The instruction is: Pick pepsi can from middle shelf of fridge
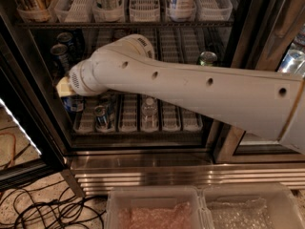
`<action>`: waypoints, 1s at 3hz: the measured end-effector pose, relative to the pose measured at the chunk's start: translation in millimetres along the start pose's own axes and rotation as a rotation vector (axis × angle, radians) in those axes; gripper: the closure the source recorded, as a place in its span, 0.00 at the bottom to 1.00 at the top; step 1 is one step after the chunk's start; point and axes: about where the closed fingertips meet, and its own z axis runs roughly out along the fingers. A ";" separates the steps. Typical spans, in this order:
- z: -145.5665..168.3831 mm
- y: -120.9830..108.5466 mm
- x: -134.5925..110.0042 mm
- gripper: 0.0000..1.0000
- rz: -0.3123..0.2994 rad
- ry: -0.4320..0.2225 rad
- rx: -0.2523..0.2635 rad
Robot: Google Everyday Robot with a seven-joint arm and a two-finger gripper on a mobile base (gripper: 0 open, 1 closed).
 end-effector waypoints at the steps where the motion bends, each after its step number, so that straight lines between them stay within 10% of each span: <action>1: -3.7 5.1 13.6 1.00 0.044 0.050 -0.023; 3: -40.1 11.5 66.2 1.00 0.242 0.060 -0.067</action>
Offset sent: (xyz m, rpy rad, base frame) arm -0.0421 -0.0508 -0.0137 0.1293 0.1704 -0.0579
